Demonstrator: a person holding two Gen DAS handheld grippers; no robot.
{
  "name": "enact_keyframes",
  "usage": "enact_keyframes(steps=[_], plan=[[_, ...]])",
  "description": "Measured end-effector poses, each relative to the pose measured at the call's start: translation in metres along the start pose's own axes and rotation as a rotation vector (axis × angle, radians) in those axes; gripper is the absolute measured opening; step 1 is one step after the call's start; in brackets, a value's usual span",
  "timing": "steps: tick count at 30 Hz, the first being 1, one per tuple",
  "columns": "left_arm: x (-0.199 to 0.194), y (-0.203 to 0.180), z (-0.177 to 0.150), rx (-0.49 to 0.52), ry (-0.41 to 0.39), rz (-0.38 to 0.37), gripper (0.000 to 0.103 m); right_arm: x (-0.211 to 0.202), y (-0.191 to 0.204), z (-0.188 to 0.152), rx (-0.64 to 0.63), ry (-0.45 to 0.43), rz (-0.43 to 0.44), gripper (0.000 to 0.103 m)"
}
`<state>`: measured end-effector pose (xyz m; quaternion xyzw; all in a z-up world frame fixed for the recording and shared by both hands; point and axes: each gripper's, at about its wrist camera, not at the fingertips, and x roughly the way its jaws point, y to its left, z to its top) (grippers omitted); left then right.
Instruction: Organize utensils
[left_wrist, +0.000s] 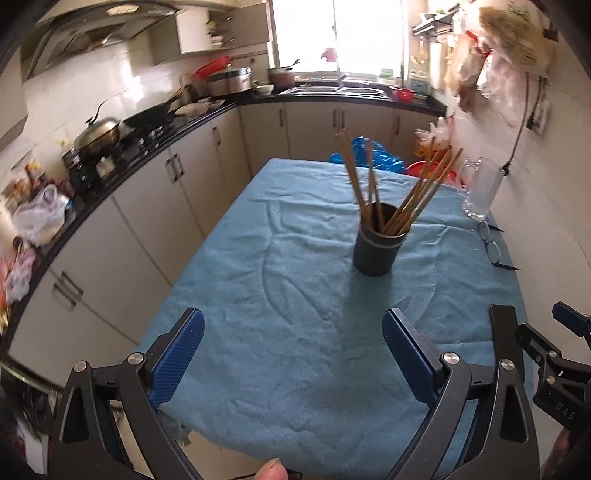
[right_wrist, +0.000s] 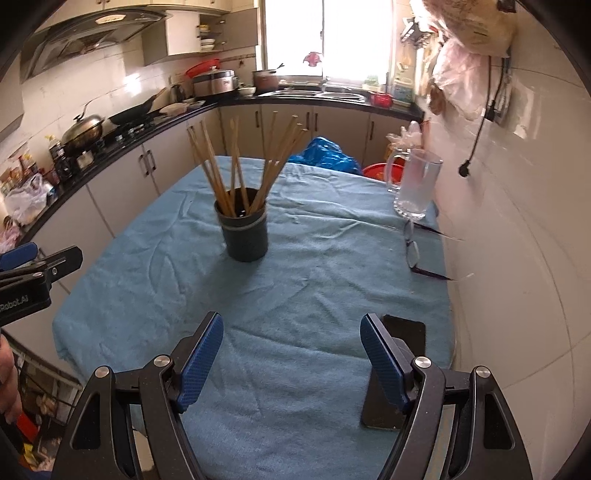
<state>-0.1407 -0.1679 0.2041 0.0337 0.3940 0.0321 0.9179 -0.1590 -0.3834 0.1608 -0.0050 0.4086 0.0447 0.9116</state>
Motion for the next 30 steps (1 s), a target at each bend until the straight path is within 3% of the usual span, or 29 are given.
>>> enact_keyframes(steps=[3, 13, 30], plan=[[-0.002, -0.004, 0.004, 0.041, -0.030, 0.012, 0.096, -0.005, 0.001, 0.000, 0.019, -0.014, -0.027, 0.081], [0.008, 0.011, 0.009, 0.106, -0.039, -0.067, 0.096, -0.011, 0.016, -0.002, 0.098, -0.003, -0.108, 0.081], [0.028, 0.062, 0.006, 0.079, -0.005, -0.098, 0.096, -0.005, 0.073, 0.003, 0.072, 0.022, -0.145, 0.081]])
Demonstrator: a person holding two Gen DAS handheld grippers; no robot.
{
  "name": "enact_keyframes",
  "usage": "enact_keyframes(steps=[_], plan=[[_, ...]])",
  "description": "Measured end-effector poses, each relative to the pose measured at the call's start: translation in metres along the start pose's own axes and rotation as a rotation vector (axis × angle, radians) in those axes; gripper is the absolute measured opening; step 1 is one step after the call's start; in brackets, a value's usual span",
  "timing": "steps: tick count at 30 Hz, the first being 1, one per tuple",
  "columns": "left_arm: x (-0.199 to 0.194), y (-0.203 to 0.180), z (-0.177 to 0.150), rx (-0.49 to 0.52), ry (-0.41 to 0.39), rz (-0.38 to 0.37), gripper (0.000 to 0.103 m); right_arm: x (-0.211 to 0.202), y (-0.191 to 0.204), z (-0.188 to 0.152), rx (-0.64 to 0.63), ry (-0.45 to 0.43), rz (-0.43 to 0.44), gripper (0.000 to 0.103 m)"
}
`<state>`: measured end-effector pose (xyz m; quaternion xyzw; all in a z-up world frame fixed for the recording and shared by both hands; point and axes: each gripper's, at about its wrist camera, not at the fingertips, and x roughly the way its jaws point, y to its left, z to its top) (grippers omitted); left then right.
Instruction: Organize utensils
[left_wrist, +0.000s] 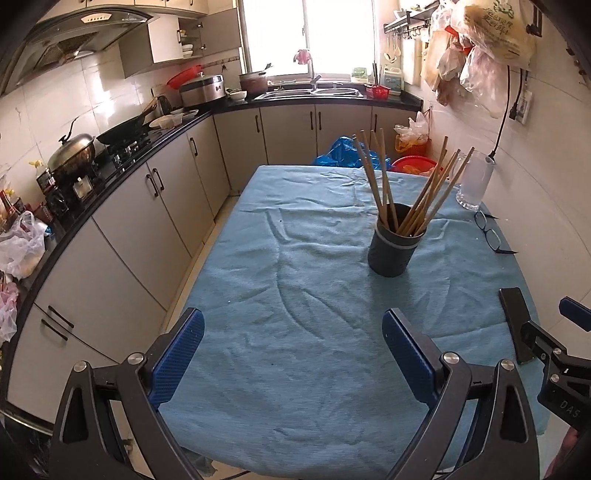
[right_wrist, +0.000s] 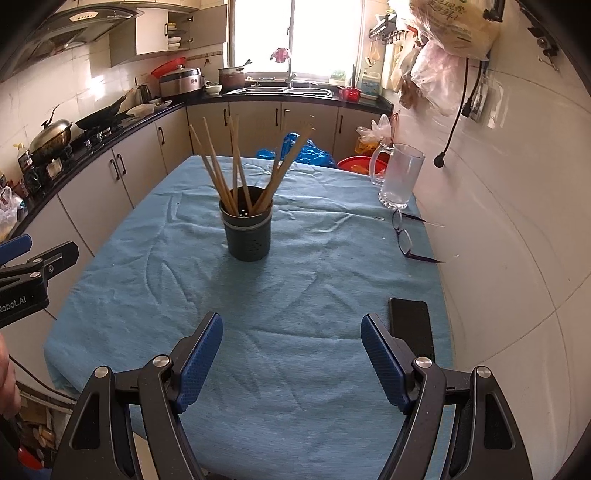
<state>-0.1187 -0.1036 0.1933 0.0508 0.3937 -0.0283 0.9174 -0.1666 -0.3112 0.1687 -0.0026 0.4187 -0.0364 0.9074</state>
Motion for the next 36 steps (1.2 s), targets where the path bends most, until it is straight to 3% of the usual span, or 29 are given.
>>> enact_keyframes(steps=[36], plan=[[0.027, 0.044, 0.000, 0.025, 0.023, 0.006, 0.096, 0.012, 0.054, 0.004, 0.007, 0.041, -0.035, 0.081]])
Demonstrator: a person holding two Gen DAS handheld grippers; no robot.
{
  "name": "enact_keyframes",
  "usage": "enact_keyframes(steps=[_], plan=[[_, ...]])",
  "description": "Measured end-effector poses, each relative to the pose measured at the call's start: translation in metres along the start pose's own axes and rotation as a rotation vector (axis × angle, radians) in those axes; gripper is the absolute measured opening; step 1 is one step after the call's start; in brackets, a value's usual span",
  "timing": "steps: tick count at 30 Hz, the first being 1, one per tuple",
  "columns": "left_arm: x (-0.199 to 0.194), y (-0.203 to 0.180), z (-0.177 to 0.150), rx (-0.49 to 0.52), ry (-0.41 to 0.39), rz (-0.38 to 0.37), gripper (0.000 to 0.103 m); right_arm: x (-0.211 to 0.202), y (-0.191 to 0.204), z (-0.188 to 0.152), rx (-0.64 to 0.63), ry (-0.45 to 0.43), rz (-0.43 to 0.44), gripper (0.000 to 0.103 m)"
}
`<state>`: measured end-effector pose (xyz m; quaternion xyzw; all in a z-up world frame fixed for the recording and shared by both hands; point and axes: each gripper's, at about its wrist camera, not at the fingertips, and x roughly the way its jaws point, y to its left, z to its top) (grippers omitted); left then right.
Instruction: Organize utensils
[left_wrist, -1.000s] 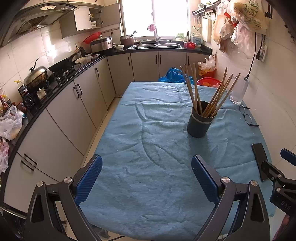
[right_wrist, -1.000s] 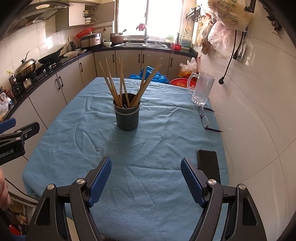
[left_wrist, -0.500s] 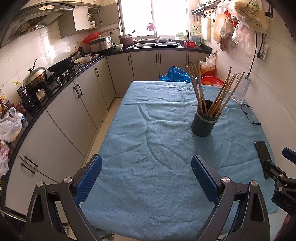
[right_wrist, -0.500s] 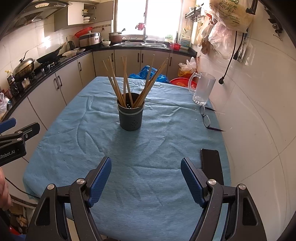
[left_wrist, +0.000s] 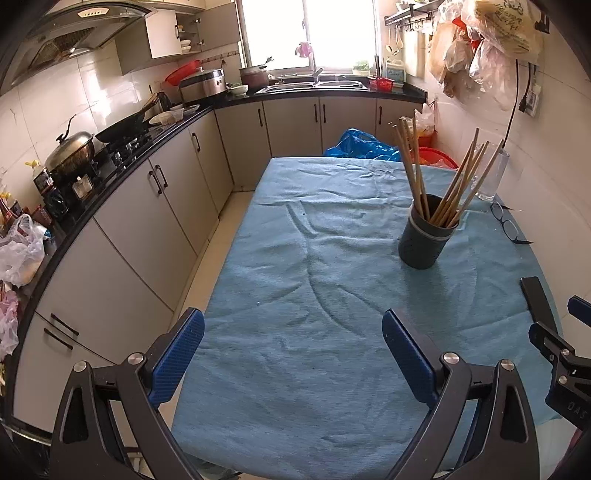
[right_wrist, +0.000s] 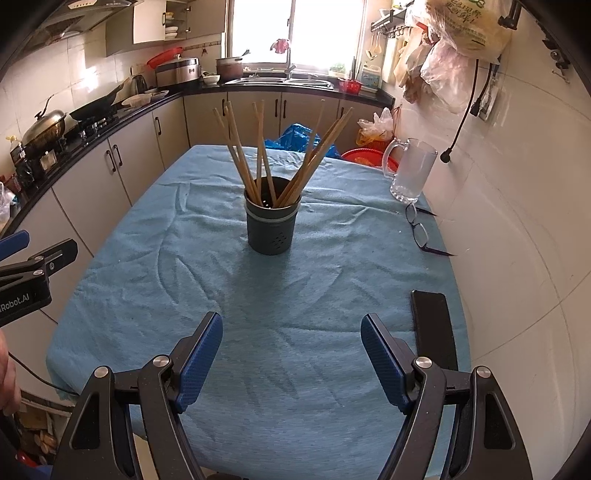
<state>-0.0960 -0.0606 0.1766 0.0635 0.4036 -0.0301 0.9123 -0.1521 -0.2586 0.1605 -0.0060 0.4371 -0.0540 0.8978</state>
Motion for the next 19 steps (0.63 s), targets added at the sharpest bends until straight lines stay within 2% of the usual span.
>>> enact_keyframes(steps=[13, 17, 19], plan=[[0.018, 0.004, 0.002, 0.019, 0.014, -0.022, 0.096, 0.006, 0.014, -0.003, 0.002, 0.037, -0.007, 0.081], [0.028, -0.005, -0.003, 0.040, 0.010, -0.028, 0.096, 0.016, 0.002, -0.011, 0.042, 0.082, -0.001, 0.081], [0.037, -0.006, -0.006, 0.032, 0.021, -0.051, 0.096, 0.026, -0.011, -0.015, 0.088, 0.109, 0.017, 0.085]])
